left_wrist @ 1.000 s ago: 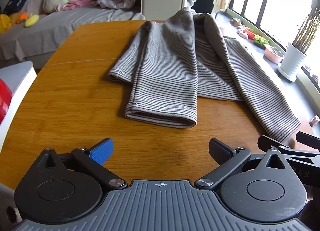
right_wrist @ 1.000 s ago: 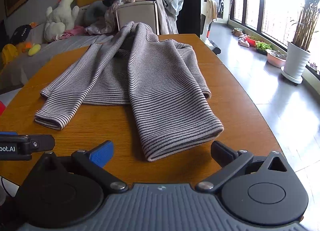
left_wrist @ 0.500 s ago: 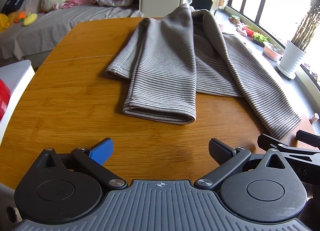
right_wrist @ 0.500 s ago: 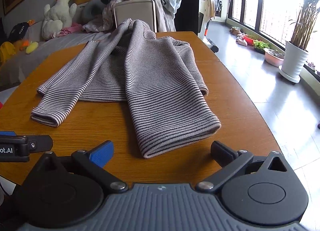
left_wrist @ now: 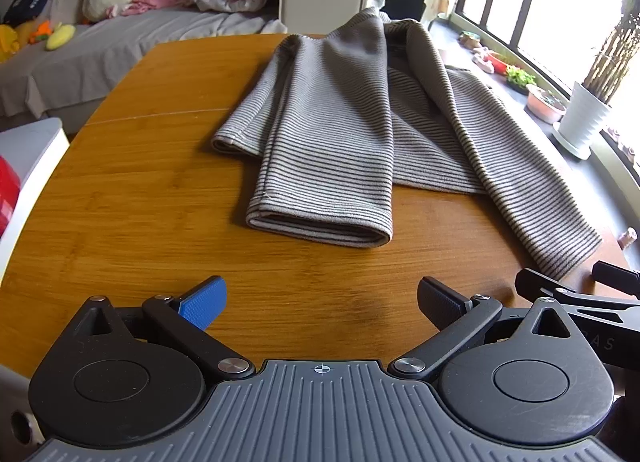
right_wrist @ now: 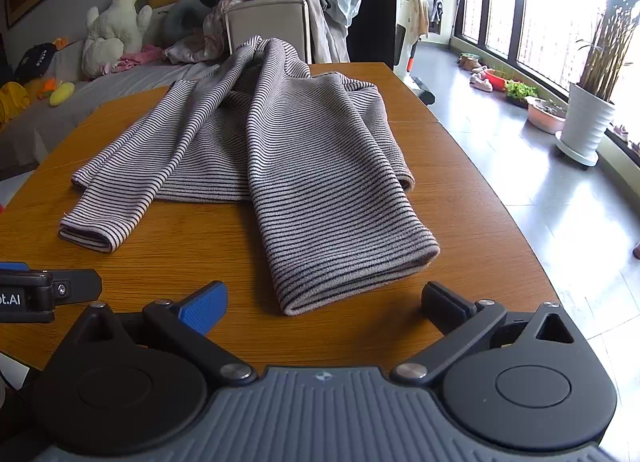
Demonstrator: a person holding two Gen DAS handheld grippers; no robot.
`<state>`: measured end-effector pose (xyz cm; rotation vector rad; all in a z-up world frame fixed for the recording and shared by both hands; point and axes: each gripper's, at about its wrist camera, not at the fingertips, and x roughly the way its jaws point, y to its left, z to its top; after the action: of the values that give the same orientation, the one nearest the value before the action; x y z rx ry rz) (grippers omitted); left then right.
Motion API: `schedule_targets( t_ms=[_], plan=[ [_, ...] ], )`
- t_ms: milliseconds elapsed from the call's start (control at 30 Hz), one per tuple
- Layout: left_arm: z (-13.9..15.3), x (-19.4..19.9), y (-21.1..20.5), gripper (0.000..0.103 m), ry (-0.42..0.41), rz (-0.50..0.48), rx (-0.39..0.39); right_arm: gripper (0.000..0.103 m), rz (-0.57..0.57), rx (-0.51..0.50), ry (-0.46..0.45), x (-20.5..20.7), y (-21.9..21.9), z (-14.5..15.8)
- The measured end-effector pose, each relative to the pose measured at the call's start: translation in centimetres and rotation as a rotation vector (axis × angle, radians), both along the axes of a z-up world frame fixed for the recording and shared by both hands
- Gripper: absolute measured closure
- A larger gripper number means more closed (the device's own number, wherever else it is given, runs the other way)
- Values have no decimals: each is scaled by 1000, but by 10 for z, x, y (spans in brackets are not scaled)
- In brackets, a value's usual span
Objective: Fold clothes
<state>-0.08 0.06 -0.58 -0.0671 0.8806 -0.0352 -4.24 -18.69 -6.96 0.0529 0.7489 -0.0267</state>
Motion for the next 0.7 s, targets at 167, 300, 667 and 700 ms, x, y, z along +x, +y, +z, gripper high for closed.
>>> schedule_targets(
  t_ms=[167,300,667,700],
  plan=[
    [1,-1,1,0,-1,0,-1,0,0,-1,1,-1,-2,2],
    [1,-1,1,0,-2,1,-1,0,1,-1,1,-2,-5,4],
    [2,-1,0,0,-3,-1,-1,0,-1,-2,2,-3,-7,5],
    [2,-1,1,0,-3,-1,-1,0,-1,-2,2,-4,-7,5]
  ],
)
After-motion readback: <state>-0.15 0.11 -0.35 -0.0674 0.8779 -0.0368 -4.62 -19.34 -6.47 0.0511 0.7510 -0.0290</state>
